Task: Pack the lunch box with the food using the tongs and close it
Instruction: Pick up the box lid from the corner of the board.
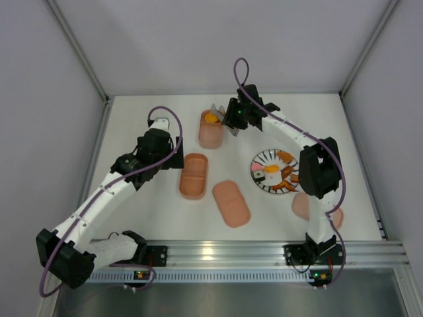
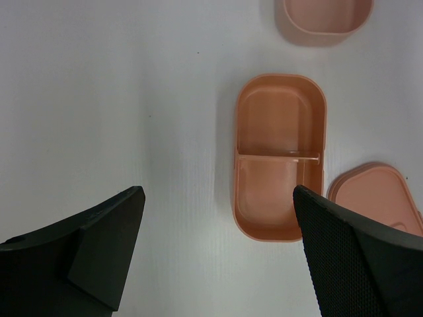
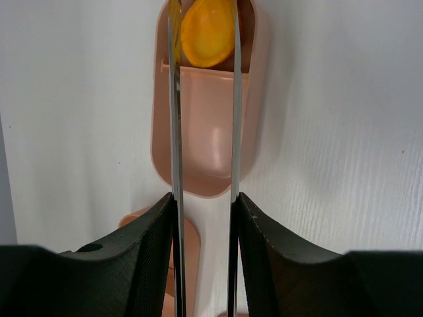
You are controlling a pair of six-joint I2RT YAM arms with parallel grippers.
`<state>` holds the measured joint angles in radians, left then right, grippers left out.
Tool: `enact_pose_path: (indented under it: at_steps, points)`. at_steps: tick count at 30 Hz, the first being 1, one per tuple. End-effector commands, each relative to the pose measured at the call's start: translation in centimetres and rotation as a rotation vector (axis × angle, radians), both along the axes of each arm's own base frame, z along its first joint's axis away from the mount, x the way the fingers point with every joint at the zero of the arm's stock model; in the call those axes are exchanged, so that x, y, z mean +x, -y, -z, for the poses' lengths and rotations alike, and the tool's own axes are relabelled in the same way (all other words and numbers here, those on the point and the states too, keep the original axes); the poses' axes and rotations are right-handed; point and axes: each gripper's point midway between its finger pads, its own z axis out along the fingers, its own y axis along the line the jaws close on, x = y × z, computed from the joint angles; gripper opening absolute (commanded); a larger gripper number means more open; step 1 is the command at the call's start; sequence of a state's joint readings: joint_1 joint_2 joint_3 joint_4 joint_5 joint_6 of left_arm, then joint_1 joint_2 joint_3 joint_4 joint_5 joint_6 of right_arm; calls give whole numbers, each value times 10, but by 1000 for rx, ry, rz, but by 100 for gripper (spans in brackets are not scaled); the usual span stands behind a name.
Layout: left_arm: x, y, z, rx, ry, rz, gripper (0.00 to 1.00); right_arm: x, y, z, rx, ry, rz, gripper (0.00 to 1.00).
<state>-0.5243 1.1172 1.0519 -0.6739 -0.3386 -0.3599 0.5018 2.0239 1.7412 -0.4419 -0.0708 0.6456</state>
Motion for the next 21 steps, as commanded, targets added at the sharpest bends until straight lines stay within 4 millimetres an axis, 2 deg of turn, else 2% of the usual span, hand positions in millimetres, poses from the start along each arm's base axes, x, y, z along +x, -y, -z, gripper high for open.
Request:
enact_pose_path:
  at_steps: [1, 6, 9, 11, 14, 16, 20, 21]
  points:
    - [5, -1, -2, -2, 26, -13, 99, 7, -8, -46, 24, 112, -12, 40]
    - [5, -2, -1, 0, 22, -15, 99, 1, -3, -58, 22, 126, -15, 40]
    - [5, -1, -2, -4, 23, -12, 99, -9, 6, -77, -2, 158, -19, 40]
    - [5, -1, -1, -5, 22, -13, 99, -15, 15, -82, -25, 158, -12, 40]
    - [5, -1, -2, -7, 22, -12, 99, -33, 28, -93, -46, 174, -19, 40]
    - [5, -1, -3, -8, 27, -13, 99, -46, 44, -99, -81, 192, -1, 40]
    - [4, 1, -3, -17, 24, -3, 99, -78, 70, -100, -124, 184, 1, 40]
    - [4, 1, -4, -19, 24, -2, 99, -92, 79, -99, -134, 184, 2, 40]
